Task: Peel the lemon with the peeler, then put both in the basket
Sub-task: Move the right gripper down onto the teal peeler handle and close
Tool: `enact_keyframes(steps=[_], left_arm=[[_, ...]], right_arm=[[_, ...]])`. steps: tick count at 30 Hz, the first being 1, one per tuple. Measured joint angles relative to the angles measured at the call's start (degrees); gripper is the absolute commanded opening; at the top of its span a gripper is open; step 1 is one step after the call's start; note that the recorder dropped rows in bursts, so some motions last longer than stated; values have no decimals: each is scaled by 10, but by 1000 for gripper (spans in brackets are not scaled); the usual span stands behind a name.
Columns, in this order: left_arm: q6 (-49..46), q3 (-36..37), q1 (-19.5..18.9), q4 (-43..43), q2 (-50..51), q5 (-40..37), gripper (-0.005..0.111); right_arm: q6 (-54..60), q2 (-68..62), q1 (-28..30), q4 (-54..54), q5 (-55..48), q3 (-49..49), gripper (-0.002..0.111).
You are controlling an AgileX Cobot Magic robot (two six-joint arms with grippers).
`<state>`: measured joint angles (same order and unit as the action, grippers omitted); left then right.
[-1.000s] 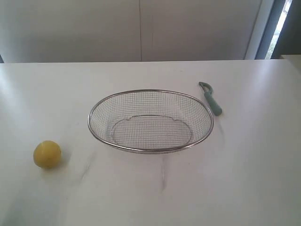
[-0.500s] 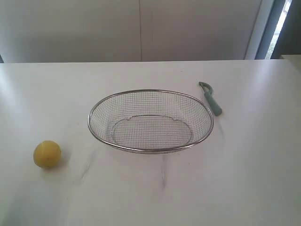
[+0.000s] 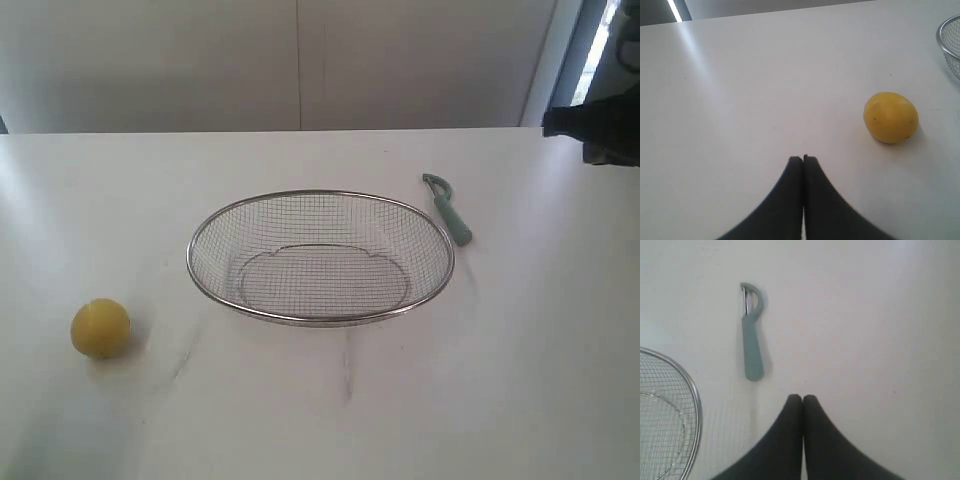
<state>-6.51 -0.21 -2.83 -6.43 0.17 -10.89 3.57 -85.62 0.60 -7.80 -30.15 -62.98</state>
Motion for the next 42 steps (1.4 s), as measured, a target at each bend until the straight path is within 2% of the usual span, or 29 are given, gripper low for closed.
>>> enact_keyframes(steps=[5, 8, 12, 15, 17, 23, 25, 37, 42], left_arm=[[0, 0, 0, 0, 0, 0, 0], [0, 0, 0, 0, 0, 0, 0], [0, 0, 0, 0, 0, 0, 0], [0, 0, 0, 0, 0, 0, 0], [0, 0, 0, 0, 0, 0, 0], [0, 0, 0, 0, 0, 0, 0], [0, 0, 0, 0, 0, 0, 0], [0, 0, 0, 0, 0, 0, 0], [0, 0, 0, 0, 0, 0, 0]], right_arm=[[33, -122, -12, 2, -63, -135, 0], [35, -215, -38, 8, -89, -239, 0], [53, -296, -59, 15, -112, -324, 0], [76, -344, -72, 16, -121, -365, 6], [106, -369, -79, 18, -126, -381, 15], [150, -410, -91, 25, -140, -387, 53], [153, -416, -92, 35, -141, -387, 58], [156, -421, -92, 65, -157, -391, 59], [164, -421, -92, 31, -164, -391, 59]])
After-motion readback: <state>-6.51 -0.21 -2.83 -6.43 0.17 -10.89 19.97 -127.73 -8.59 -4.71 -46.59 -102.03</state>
